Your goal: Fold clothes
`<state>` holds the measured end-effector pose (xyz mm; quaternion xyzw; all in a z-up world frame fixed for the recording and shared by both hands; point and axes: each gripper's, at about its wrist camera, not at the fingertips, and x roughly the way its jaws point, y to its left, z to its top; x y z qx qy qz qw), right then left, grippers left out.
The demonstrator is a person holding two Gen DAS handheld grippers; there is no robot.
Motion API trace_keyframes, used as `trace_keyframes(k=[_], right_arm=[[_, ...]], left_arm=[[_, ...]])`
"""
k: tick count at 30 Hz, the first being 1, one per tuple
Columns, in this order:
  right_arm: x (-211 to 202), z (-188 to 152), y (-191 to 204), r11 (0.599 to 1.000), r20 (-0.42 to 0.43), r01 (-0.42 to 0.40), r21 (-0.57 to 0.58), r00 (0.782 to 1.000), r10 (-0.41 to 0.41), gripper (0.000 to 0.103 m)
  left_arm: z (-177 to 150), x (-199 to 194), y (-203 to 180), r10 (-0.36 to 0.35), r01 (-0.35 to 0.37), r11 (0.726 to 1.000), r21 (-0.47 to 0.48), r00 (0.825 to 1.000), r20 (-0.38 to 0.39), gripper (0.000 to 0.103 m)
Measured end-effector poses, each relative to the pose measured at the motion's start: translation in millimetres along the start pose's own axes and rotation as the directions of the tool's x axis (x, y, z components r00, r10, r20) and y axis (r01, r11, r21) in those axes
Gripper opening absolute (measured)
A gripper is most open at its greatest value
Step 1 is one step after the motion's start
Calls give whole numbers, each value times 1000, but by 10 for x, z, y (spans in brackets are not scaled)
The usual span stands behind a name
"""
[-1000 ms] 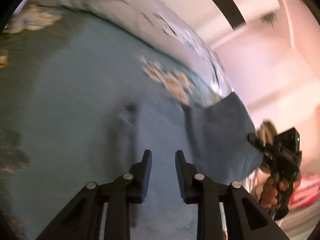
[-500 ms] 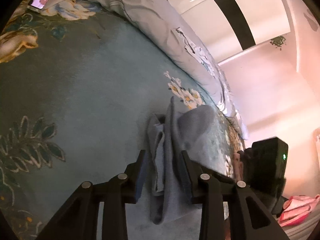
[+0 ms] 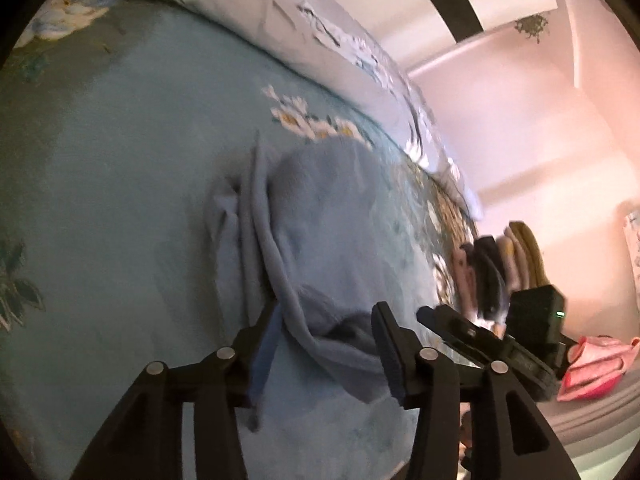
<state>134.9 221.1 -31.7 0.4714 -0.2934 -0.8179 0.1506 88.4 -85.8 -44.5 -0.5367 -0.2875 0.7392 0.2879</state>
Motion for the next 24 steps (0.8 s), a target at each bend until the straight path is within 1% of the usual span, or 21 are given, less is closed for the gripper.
trace_keyframes(k=[2, 5, 9, 10, 12, 14, 15, 16, 18, 21, 23, 24], right_arm=[[-36, -21, -166, 999, 4, 6, 53, 1000, -6, 42], [30, -62, -271, 995, -7, -1, 102, 1000, 1, 42], [68, -145, -309, 995, -38, -25, 97, 999, 29, 42], [81, -156, -297, 995, -42, -26, 93, 999, 30, 42], [90, -166, -287, 995, -46, -27, 91, 998, 31, 42], [105, -161, -289, 995, -46, -27, 96, 998, 32, 42], [113, -158, -290, 995, -46, -27, 99, 998, 32, 42], [119, -159, -287, 995, -47, -28, 98, 998, 33, 42], [129, -162, -282, 995, -51, -29, 95, 998, 34, 42], [129, -176, -294, 995, -54, -29, 95, 998, 34, 42], [129, -186, -303, 995, -55, -29, 95, 998, 34, 42], [129, -191, -307, 995, -55, -29, 95, 998, 34, 42]], left_arm=[[-29, 68, -28, -19, 19, 1000, -13, 999, -42, 54], [-65, 132, -51, -28, 25, 999, -35, 996, -86, 56], [-81, 137, -31, -90, 79, 992, -94, 989, -120, 56], [-69, 121, -65, -83, 73, 994, -87, 990, -118, 56], [-47, 90, -133, -67, 59, 996, -71, 991, -114, 57], [-36, 118, -250, -22, 17, 999, -38, 991, -135, 58], [-37, 141, -308, 14, -18, 1000, -20, 989, -149, 59], [-42, 175, -372, 63, -63, 998, 6, 984, -166, 59], [-59, 223, -495, 139, -130, 990, 58, 974, -179, 59], [-106, 263, -610, 192, -175, 978, 112, 965, -176, 58], [-124, 227, -586, 193, -177, 978, 110, 969, -154, 56], [-135, 200, -560, 189, -175, 979, 106, 972, -140, 48]])
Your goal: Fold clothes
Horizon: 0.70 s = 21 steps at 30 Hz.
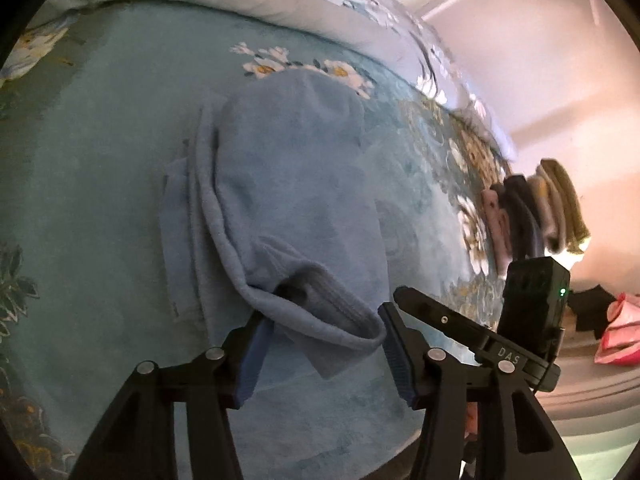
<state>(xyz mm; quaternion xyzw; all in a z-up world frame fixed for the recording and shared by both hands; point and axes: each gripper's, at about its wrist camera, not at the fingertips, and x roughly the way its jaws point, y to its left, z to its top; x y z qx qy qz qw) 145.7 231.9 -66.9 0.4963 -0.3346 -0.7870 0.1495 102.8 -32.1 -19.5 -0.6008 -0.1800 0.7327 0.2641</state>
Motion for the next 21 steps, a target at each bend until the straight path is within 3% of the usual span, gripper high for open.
trace_keyframes(k=[3, 6, 10, 13, 15, 18, 21], right_arm=[[2, -9, -17, 1000, -2, -2, 4, 1000, 2, 42], [13, -12, -34, 1000, -7, -5, 6, 1000, 5, 42], [35, -40, -51, 1000, -11, -16, 6, 1000, 16, 42], [62, -81, -96, 1000, -22, -15, 5, 1000, 15, 42], [80, -111, -135, 1000, -29, -21, 13, 999, 22, 42], [105, -157, -185, 999, -40, -39, 21, 998, 40, 46], [126, -203, -212, 997, -54, -75, 19, 996, 76, 50]], left_arm=[[-70, -79, 150, -46, 48, 998, -30, 998, 40, 19], [-149, -178, 331, -68, 72, 997, -39, 994, 87, 10], [-338, -98, 589, -12, 18, 998, -62, 995, 96, 9], [-447, 55, 817, -22, 31, 989, -141, 998, 65, 9], [-472, 100, 930, -56, 66, 981, -184, 997, 59, 12], [-434, 3, 938, -134, 143, 975, -172, 989, 59, 14], [-363, -197, 963, -204, 217, 964, -155, 974, 95, 26]])
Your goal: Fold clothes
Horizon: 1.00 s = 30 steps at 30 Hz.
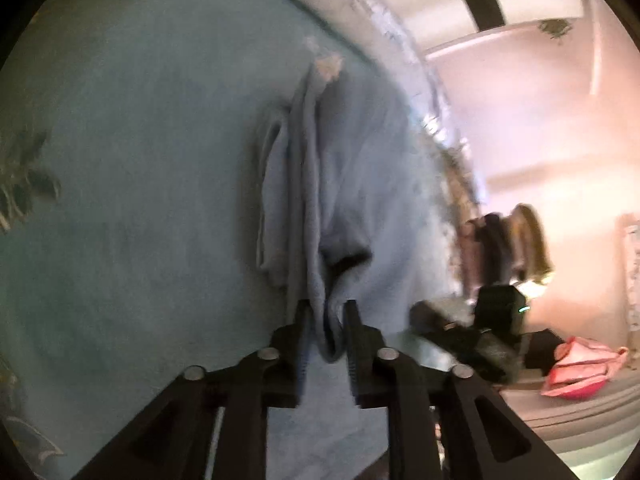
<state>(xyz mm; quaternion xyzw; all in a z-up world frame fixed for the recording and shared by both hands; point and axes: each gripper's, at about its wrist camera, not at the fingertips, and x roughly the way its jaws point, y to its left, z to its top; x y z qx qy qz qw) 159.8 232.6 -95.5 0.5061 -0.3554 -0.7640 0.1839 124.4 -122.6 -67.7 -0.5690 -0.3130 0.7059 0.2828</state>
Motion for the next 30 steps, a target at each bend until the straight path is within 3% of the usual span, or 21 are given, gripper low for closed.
trace_keyframes(k=[1, 3, 11, 12, 15, 19, 22, 25, 30], right_arm=[[2, -7, -6, 1000, 2, -6, 1, 1000, 6, 50], [15, -18, 1, 1000, 2, -23, 1, 1000, 23, 50], [125, -103, 66, 995, 3, -95, -14, 996, 95, 52], [107, -111, 40, 994, 14, -108, -3, 994, 108, 48], [70, -92, -52, 990, 39, -133, 50, 991, 131, 14], [-24, 30, -93, 985, 24, -159, 65, 987, 158, 10], [-345, 319, -49, 995, 51, -99, -14, 994, 100, 9], [-655, 811, 29, 994, 99, 26, -106, 995, -15, 9], [-729, 1193, -135, 983, 112, 160, -94, 982, -149, 9]], left_arm=[[39, -85, 10, -2, 2, 1000, -3, 999, 32, 34], [116, -254, 29, -6, 7, 1000, -9, 995, 95, 40], [228, -384, 99, -5, 12, 999, -39, 985, 170, 41], [236, -372, 107, -7, 15, 999, -42, 985, 174, 41], [271, -402, 148, -12, 21, 999, -48, 985, 171, 41], [288, -305, 51, -26, 32, 999, -31, 987, 161, 41], [315, -218, -53, -40, 40, 999, 5, 988, 149, 41], [408, -101, -221, -59, 52, 997, 49, 985, 160, 41], [662, 266, -431, -28, 13, 995, 100, 989, 146, 46]])
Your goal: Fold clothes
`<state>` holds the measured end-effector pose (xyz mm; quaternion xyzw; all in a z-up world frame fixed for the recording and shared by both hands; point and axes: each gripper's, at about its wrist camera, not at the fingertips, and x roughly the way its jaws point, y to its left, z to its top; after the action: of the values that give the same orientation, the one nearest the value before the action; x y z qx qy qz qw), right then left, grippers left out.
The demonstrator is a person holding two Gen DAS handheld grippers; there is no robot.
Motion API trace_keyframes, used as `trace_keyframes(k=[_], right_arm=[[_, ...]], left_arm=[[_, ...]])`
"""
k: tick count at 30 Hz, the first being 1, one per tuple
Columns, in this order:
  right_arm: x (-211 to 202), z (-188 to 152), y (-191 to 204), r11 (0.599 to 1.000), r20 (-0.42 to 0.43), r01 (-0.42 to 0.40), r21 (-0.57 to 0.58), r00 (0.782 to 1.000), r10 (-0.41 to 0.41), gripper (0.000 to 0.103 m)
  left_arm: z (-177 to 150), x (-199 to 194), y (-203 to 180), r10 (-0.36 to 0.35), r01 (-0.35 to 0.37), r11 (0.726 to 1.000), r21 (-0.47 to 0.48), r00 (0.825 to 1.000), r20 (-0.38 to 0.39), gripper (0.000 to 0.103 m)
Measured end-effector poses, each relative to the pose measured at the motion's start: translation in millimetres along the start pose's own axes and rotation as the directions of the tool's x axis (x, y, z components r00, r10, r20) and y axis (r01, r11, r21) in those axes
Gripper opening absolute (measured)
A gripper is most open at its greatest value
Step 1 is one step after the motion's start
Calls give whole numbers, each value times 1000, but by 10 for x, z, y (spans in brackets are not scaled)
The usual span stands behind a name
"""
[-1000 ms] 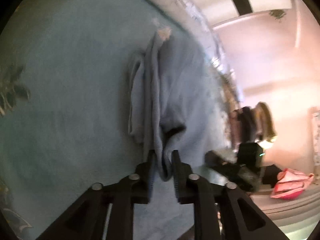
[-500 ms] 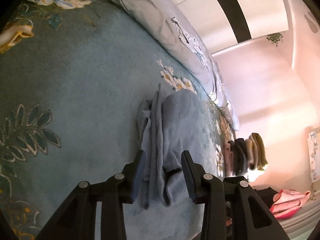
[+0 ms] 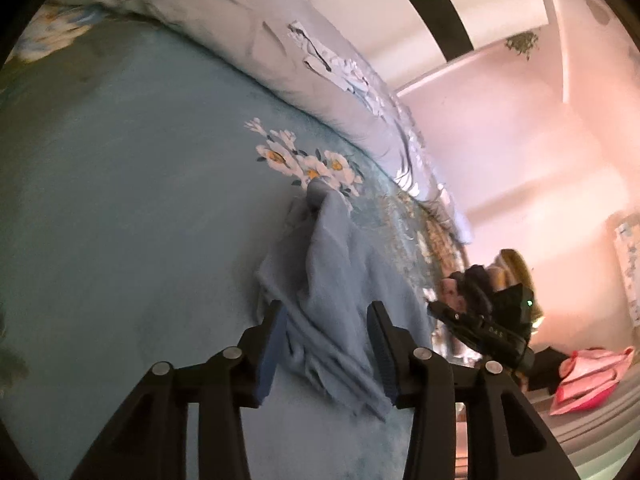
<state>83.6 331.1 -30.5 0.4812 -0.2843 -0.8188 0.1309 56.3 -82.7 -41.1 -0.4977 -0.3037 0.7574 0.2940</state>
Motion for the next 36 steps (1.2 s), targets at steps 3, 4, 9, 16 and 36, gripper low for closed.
trace_keyframes(k=[3, 4, 9, 16, 36], right_arm=[[-7, -87, -109, 999, 17, 1, 43, 1000, -2, 10], [-52, -128, -133, 998, 29, 6, 56, 1000, -7, 10], [-322, -455, -64, 993, 101, -55, 106, 994, 44, 18], [106, -1015, 153, 946, 26, -243, 214, 970, 243, 52], [203, -1144, 204, 943, 86, -246, 222, 969, 232, 6]], left_arm=[[97, 197, -22, 17, -17, 1000, 8, 999, -29, 46], [127, 251, -24, 23, -23, 1000, 8, 999, -37, 46], [197, 393, -67, 32, -29, 998, 48, 998, -53, 46], [135, 494, -100, 10, -6, 998, 55, 998, -66, 43], [138, 80, 160, 5, -6, 1000, 15, 999, 40, 4]])
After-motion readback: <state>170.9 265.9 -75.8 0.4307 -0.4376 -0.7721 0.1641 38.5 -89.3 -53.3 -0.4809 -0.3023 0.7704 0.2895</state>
